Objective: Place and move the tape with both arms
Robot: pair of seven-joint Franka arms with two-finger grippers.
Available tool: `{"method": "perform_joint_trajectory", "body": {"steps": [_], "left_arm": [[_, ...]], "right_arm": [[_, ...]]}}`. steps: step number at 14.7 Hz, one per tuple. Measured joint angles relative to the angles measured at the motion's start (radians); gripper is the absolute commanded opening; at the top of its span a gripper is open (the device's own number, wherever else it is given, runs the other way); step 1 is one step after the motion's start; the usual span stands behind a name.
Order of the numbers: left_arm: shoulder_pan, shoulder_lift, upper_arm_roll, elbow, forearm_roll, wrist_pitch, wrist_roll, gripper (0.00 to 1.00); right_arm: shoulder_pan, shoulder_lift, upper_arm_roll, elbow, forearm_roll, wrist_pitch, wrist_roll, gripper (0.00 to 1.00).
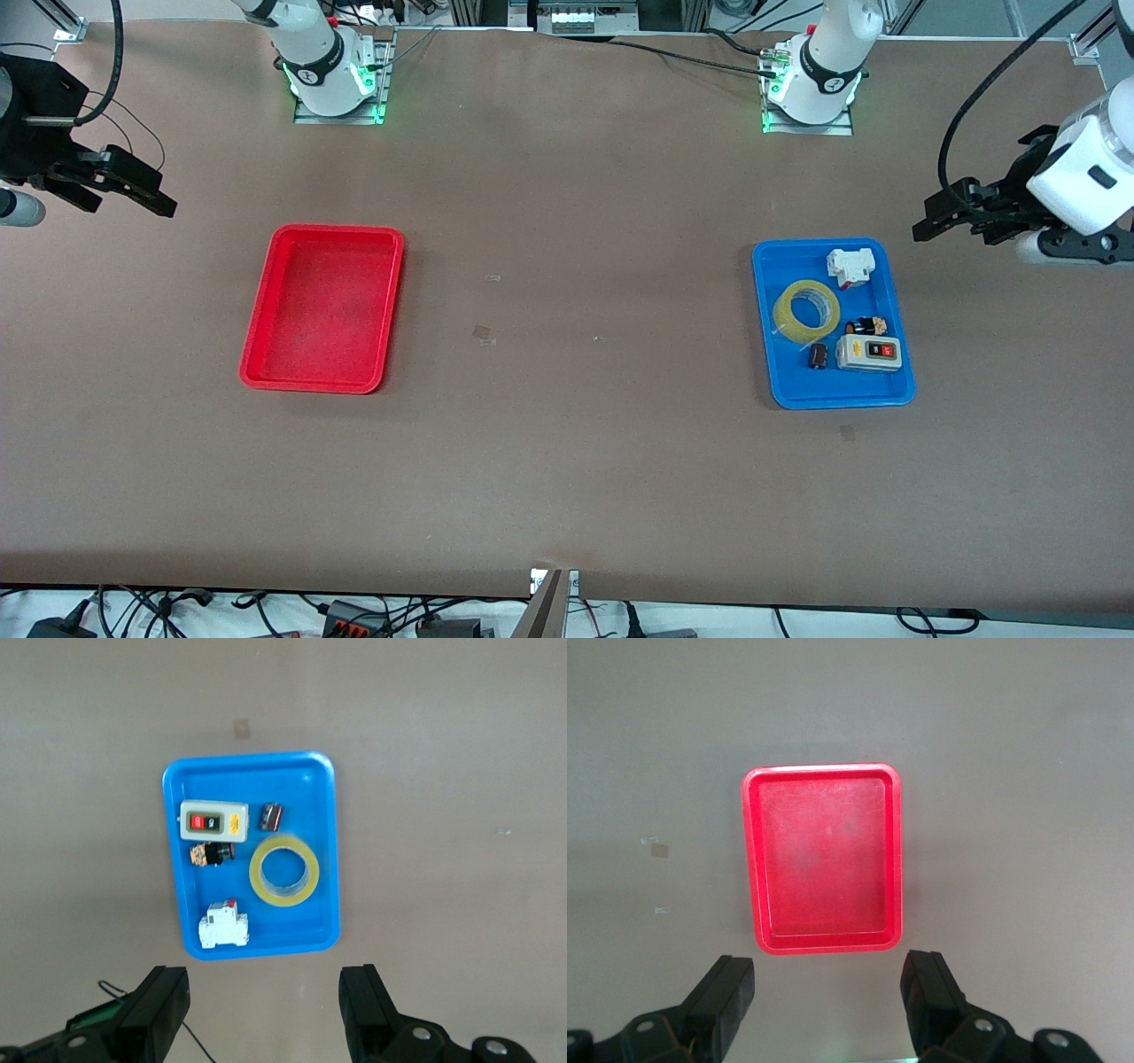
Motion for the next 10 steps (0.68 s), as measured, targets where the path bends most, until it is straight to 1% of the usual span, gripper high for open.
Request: {"method": "perform_joint_trajectory", "body": {"steps": [2, 5, 10], "left_arm": [[0.028, 0.031, 0.004, -0.029, 0.000, 0.021, 0.002, 1.00], [0.042, 0.061, 0.004, -0.126, 0.001, 0.153, 0.003, 1.00], [0.024, 0.058, -0.003, -0.310, 0.001, 0.369, 0.003, 1.00]], "right_arm": [[0.000, 0.001, 0.000, 0.000, 0.000, 0.002, 0.000, 0.99], [0.000, 0.002, 0.000, 0.000, 0.000, 0.004, 0.000, 0.99], [0.000, 0.012, 0.000, 0.000, 0.000, 0.007, 0.000, 0.99]]}}
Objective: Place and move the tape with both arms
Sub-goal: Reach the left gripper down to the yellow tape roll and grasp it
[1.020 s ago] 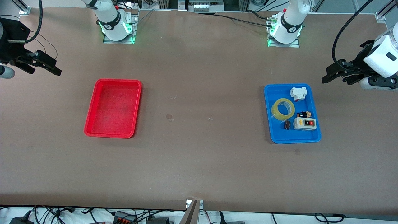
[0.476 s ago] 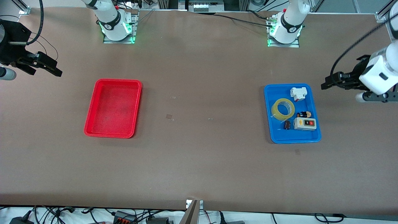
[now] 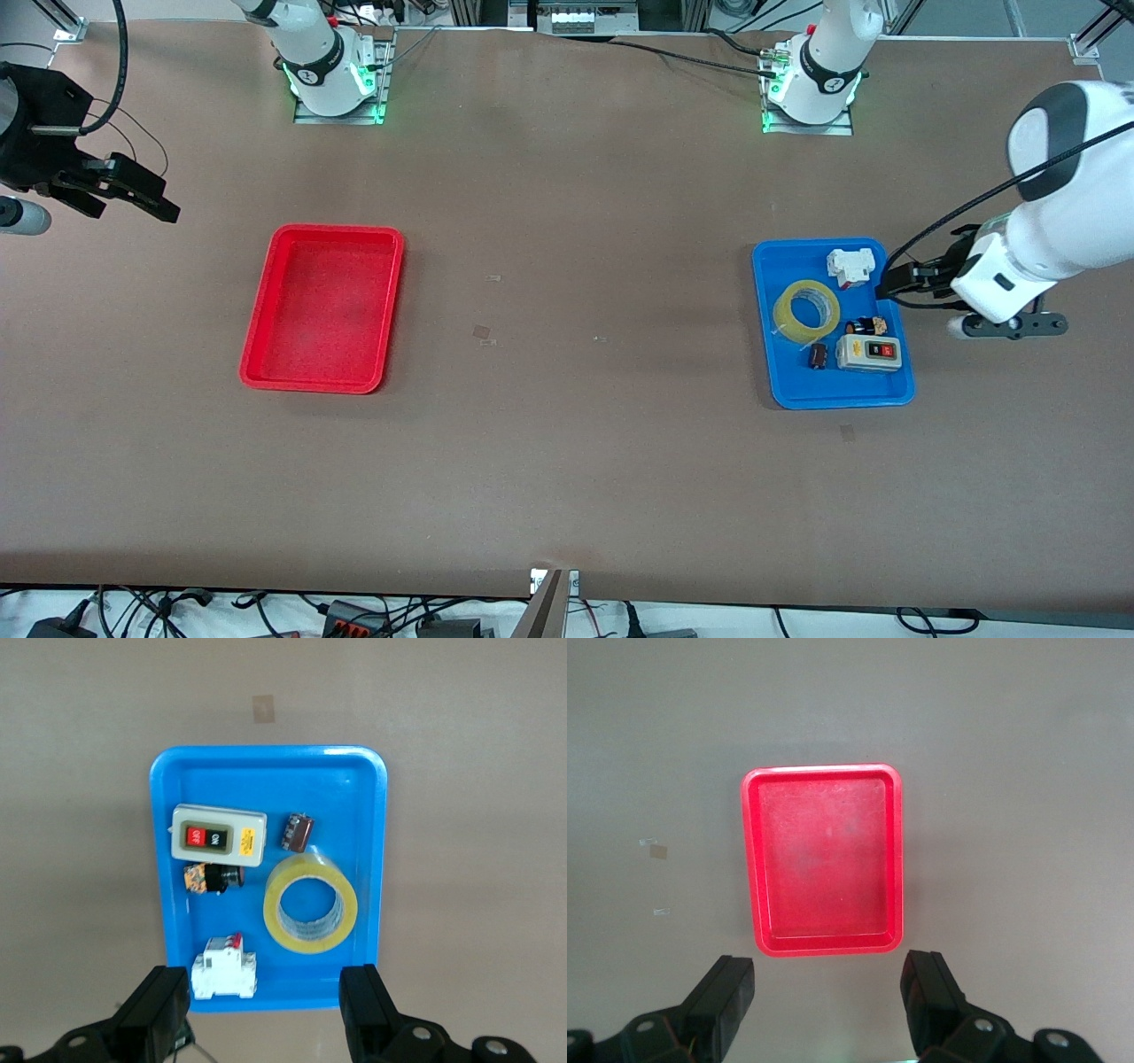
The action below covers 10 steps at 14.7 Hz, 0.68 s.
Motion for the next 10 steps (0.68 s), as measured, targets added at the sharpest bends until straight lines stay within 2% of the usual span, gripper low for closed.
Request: {"method": "perform_joint_trajectory", "body": {"steps": [6, 8, 10], "left_arm": [[-0.011, 0.004, 0.000, -0.275, 0.001, 0.349, 0.001, 1.00], [-0.016, 0.014, -0.002, -0.353, 0.002, 0.419, 0.002, 1.00], [-0.018, 0.035, -0.002, -0.380, 0.002, 0.443, 0.002, 1.00]], "right_arm": [[0.000, 0.001, 0.000, 0.000, 0.000, 0.001, 0.000, 0.99], [0.000, 0.001, 0.000, 0.000, 0.000, 0.002, 0.000, 0.99], [0.000, 0.001, 0.000, 0.000, 0.000, 0.003, 0.000, 0.99]]}}
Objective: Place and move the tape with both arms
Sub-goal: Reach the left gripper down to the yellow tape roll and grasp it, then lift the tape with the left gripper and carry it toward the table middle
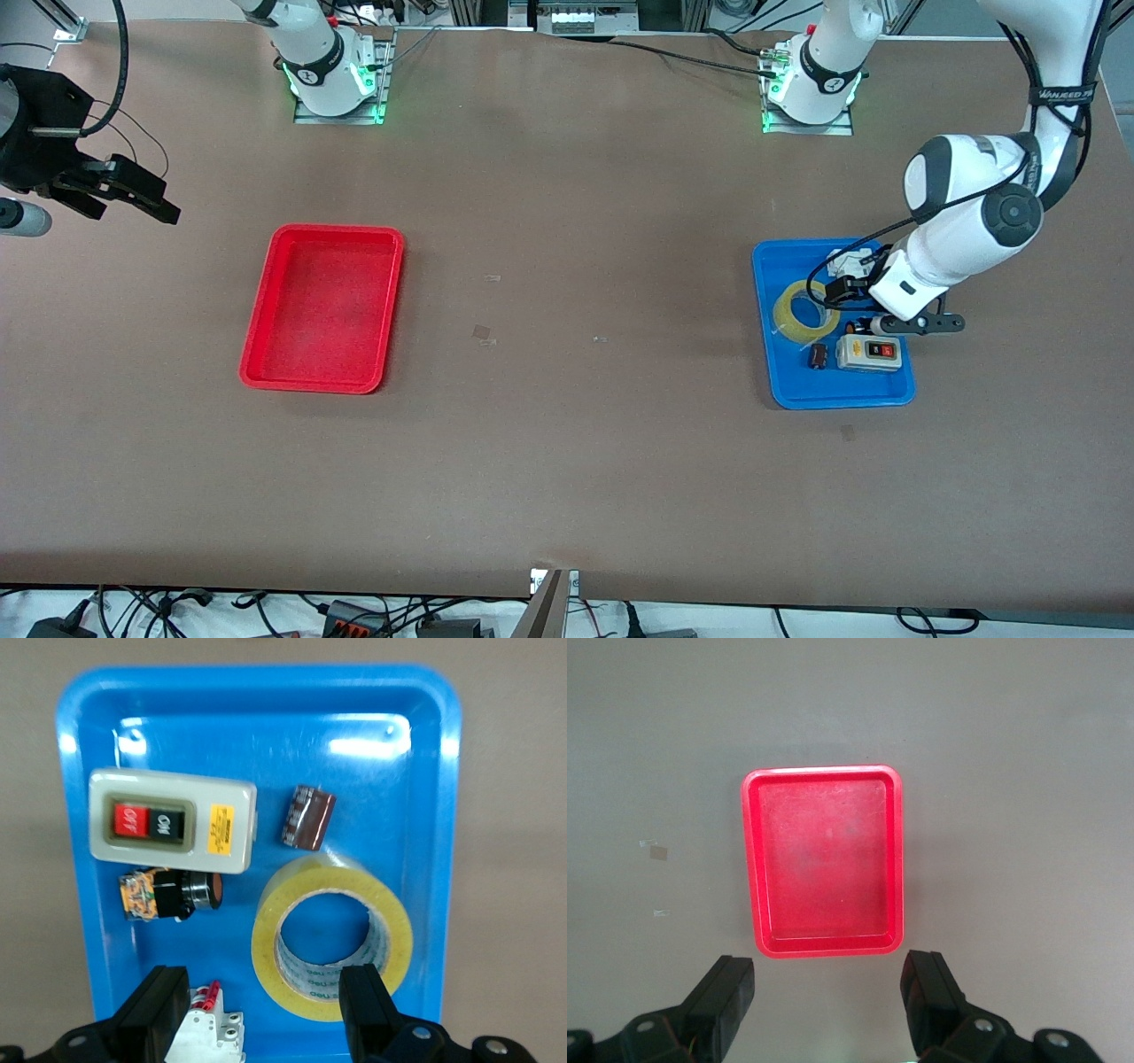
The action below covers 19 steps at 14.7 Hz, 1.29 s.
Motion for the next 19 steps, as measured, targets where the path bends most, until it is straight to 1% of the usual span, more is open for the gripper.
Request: {"method": "perform_joint_trajectory", "body": {"steps": [4, 10, 11, 12, 13, 15, 16, 17, 18, 19], "left_arm": [[0.000, 0.041, 0.000, -0.003, 0.000, 0.022, 0.000, 1.00], [-0.014, 0.142, -0.001, -0.004, 0.001, 0.068, 0.000, 1.00], [-0.014, 0.157, -0.001, -0.004, 0.001, 0.071, 0.000, 0.99], [-0.014, 0.171, -0.001, -0.004, 0.001, 0.075, 0.001, 0.88], [-0.014, 0.182, -0.001, -0.004, 0.001, 0.080, 0.001, 0.72], [-0.014, 0.196, -0.001, -0.004, 0.001, 0.085, 0.001, 0.45], [-0.014, 0.199, -0.001, -0.004, 0.001, 0.087, 0.001, 0.34], [-0.014, 0.199, -0.001, -0.003, 0.001, 0.087, 0.001, 0.26], [-0.014, 0.199, -0.001, -0.001, 0.001, 0.087, 0.001, 0.17], [-0.014, 0.199, -0.001, 0.003, 0.001, 0.088, 0.000, 0.11]], "right_arm": [[0.000, 0.000, 0.000, 0.000, 0.000, 0.001, 0.000, 0.99], [0.000, 0.000, 0.000, 0.000, 0.000, 0.001, 0.000, 0.99], [0.000, 0.000, 0.000, 0.000, 0.000, 0.001, 0.000, 0.99], [0.000, 0.000, 0.000, 0.000, 0.000, 0.001, 0.000, 0.99], [0.000, 0.000, 0.000, 0.000, 0.000, 0.001, 0.000, 0.99], [0.000, 0.000, 0.000, 0.000, 0.000, 0.001, 0.000, 0.99], [0.000, 0.000, 0.000, 0.000, 0.000, 0.001, 0.000, 0.99], [0.000, 0.000, 0.000, 0.000, 0.000, 0.001, 0.000, 0.99], [0.000, 0.000, 0.000, 0.000, 0.000, 0.001, 0.000, 0.99], [0.000, 0.000, 0.000, 0.000, 0.000, 0.001, 0.000, 0.99]]}}
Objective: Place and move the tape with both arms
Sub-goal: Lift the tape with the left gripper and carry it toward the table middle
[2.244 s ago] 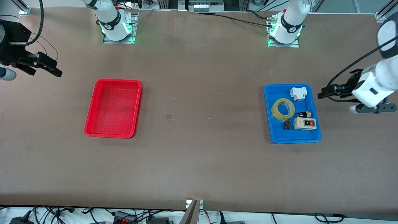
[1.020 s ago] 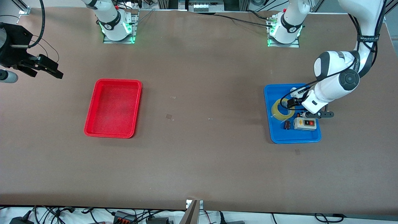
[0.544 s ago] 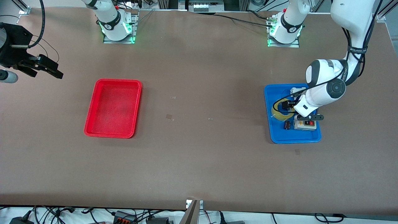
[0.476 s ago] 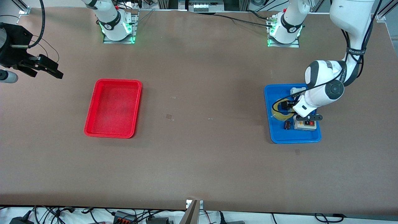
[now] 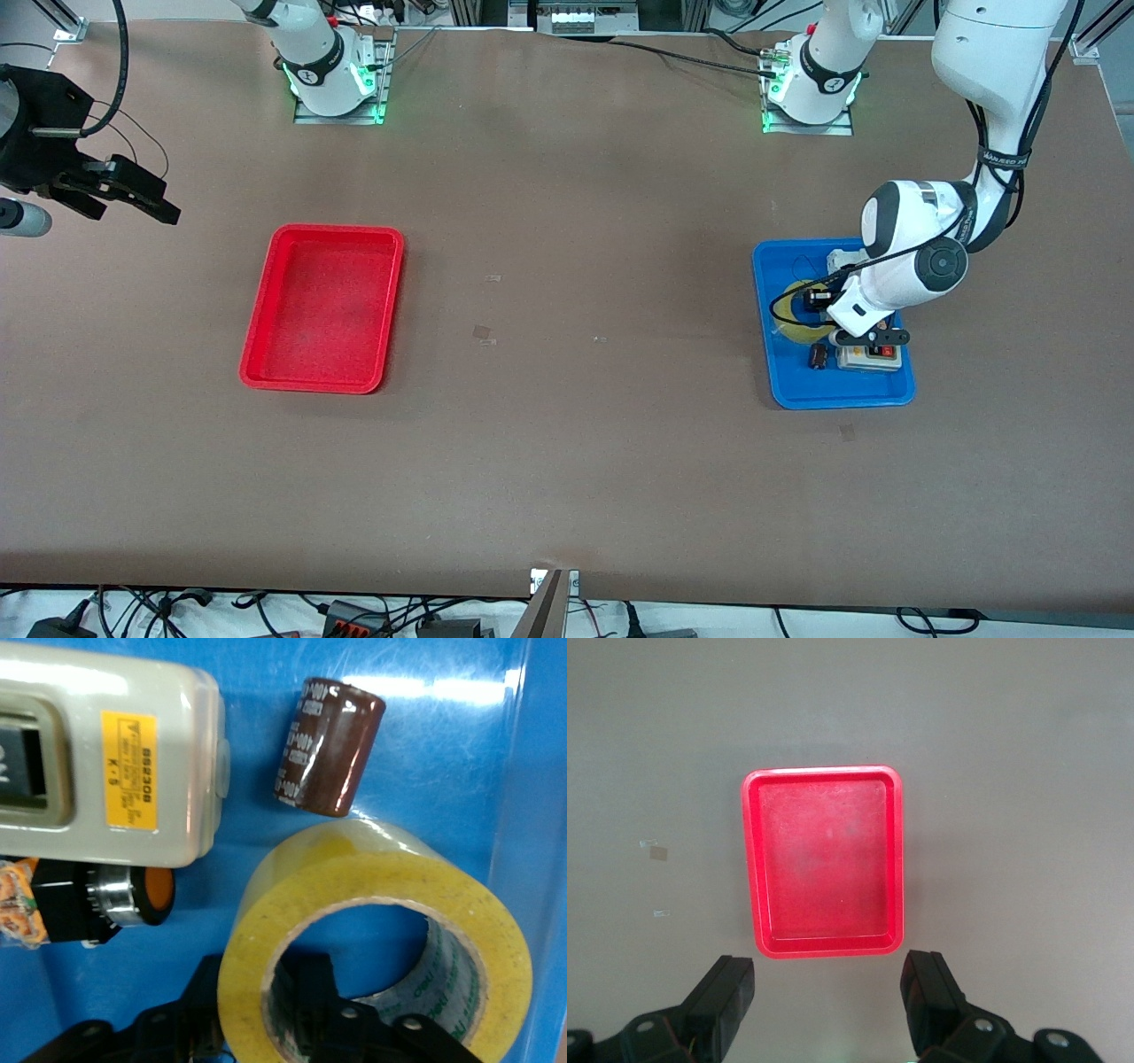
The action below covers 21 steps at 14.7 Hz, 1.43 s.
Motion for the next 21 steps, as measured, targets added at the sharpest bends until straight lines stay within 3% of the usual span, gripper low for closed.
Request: {"method": "perform_joint_trajectory", "body": {"steps": [1, 6, 11, 14, 19, 21], "left_arm": [[-0.002, 0.000, 0.000, 0.002, 0.000, -0.001, 0.000, 0.07], [-0.008, -0.038, -0.001, 0.024, 0.000, -0.050, 0.000, 0.06], [-0.010, -0.212, -0.022, 0.129, 0.000, -0.310, 0.000, 0.08], [-0.014, -0.235, -0.106, 0.151, 0.000, -0.345, -0.044, 0.08], [-0.041, -0.201, -0.317, 0.161, 0.000, -0.337, -0.239, 0.08], [-0.077, -0.175, -0.359, 0.181, 0.000, -0.333, -0.297, 0.09]], "right_arm": [[0.000, 0.000, 0.000, 0.000, 0.000, 0.000, 0.000, 0.99], [0.000, 0.000, 0.000, 0.000, 0.000, 0.000, 0.000, 0.99], [0.000, 0.000, 0.000, 0.000, 0.000, 0.001, 0.000, 0.99], [0.000, 0.000, 0.000, 0.000, 0.000, 0.002, 0.000, 0.99], [-0.001, 0.000, 0.000, 0.000, 0.000, 0.003, 0.000, 0.99], [-0.001, 0.003, 0.000, 0.000, 0.000, 0.003, 0.000, 0.99]]}}
